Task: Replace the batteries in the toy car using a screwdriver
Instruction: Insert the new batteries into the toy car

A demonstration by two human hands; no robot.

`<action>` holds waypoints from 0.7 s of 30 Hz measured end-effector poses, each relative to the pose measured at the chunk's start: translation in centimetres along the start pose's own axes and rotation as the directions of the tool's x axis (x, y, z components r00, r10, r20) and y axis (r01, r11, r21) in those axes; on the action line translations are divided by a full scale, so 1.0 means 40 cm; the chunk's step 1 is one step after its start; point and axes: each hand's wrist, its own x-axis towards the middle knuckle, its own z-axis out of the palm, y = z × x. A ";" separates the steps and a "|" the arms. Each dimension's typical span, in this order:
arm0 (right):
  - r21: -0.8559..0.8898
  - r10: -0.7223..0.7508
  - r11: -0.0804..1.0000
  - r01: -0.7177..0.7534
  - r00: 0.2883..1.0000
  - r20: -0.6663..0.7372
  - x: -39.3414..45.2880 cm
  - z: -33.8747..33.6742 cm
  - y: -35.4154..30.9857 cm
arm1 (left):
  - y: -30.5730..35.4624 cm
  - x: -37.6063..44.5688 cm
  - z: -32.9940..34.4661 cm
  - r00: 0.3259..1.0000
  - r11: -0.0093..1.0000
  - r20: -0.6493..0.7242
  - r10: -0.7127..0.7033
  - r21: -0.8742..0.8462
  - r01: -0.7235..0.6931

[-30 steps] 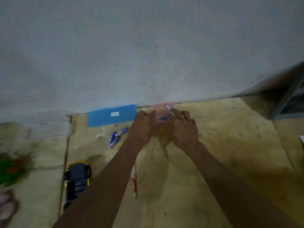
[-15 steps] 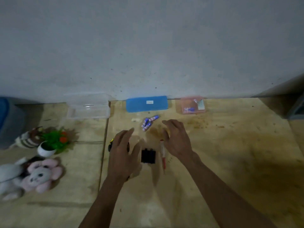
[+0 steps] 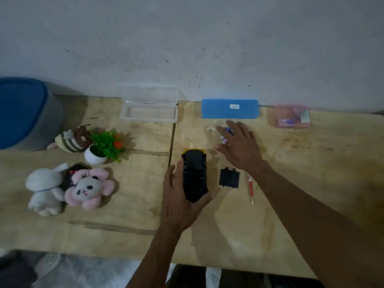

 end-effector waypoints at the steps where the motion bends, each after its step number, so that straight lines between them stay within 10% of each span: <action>1: -0.007 -0.015 1.000 0.015 1.000 0.005 0.005 0.006 0.002 | 0.001 0.013 -0.002 0.999 1.000 0.036 -0.005 -0.025 0.006; 21: -0.207 -0.313 0.941 0.269 0.922 -0.226 0.101 0.053 0.065 | -0.025 0.056 0.026 0.994 0.998 0.113 -0.007 0.064 0.000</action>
